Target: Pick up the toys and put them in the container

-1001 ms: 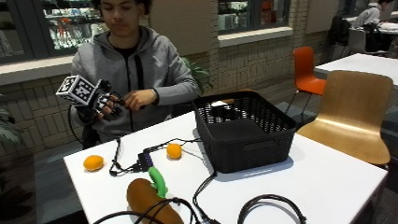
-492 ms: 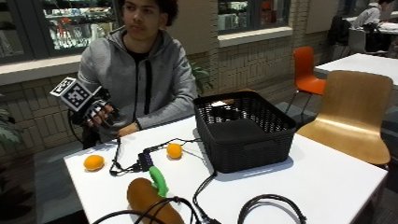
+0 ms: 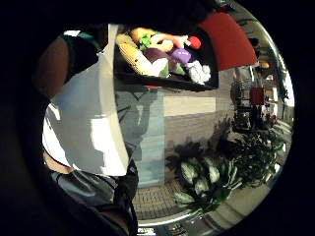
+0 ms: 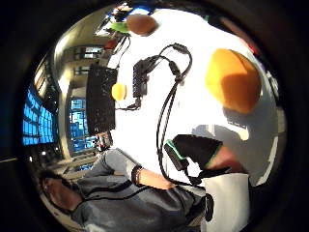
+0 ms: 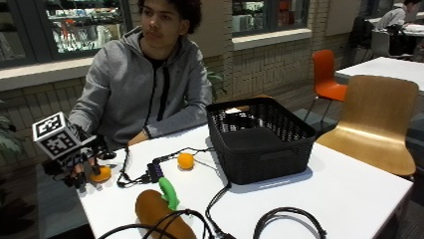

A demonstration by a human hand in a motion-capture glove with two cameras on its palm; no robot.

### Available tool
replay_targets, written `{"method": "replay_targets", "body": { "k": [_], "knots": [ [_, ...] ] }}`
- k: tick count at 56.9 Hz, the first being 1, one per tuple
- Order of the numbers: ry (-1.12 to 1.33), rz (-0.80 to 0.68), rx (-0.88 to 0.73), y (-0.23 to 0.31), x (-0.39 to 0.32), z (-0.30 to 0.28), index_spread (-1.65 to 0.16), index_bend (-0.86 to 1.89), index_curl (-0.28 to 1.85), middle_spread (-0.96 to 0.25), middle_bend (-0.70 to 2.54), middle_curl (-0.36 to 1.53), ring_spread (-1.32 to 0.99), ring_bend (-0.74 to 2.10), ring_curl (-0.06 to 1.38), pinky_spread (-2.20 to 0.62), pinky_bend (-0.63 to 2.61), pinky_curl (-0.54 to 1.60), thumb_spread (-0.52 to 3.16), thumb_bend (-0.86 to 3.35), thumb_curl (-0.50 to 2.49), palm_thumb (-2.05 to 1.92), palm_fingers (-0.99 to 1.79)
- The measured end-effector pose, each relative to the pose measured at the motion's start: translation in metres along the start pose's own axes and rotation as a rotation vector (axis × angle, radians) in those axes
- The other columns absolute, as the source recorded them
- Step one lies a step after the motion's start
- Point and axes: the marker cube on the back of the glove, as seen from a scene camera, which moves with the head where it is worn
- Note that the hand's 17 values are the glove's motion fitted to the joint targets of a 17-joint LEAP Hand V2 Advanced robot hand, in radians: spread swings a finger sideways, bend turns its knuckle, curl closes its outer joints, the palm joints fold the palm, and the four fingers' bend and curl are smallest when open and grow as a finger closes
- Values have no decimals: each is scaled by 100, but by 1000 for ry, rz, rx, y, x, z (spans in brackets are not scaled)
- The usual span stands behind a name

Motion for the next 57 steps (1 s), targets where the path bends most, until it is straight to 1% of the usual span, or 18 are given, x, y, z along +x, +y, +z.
{"method": "replay_targets", "body": {
  "k": [9,10,14,25,31,35,36,40,46,51,57],
  "knots": [
    [68,-4,-75,-21,3,5,-28,15,28,3,15,24,-17,65,24,-6,104,41,127,27,25,2,-5],
    [84,-3,-76,-22,3,6,-28,19,29,3,14,24,-17,64,23,-6,104,41,126,26,25,2,-3],
    [116,1,-63,-25,2,6,-28,27,33,3,15,24,-16,61,23,-6,102,40,127,26,26,6,0],
    [90,-12,7,-25,-1,4,-24,39,39,3,16,25,-16,55,22,-6,97,38,132,28,29,18,4],
    [130,-55,107,-24,-6,0,-20,71,49,3,13,24,-16,43,20,-6,90,35,138,34,32,29,10],
    [171,-75,174,-28,-12,-7,-18,85,54,2,15,24,-16,36,19,-6,85,34,142,38,33,35,9],
    [179,-75,185,-29,-15,-9,-18,93,56,2,16,25,-16,33,18,-6,81,33,143,39,34,37,10],
    [189,-70,199,-32,-25,-16,-17,105,59,0,20,27,-16,26,17,-6,73,31,145,41,35,41,11],
    [210,-128,254,-28,-33,-15,-16,114,62,-4,31,32,-17,18,16,-5,58,28,147,43,35,46,15],
    [221,-174,236,-28,-49,-20,-15,117,63,-8,39,36,-19,17,16,-4,50,26,142,42,35,48,19],
    [245,-280,254,-28,-79,-27,-15,118,62,-12,43,39,-21,19,17,-4,45,25,142,42,34,49,22]
  ]
}}
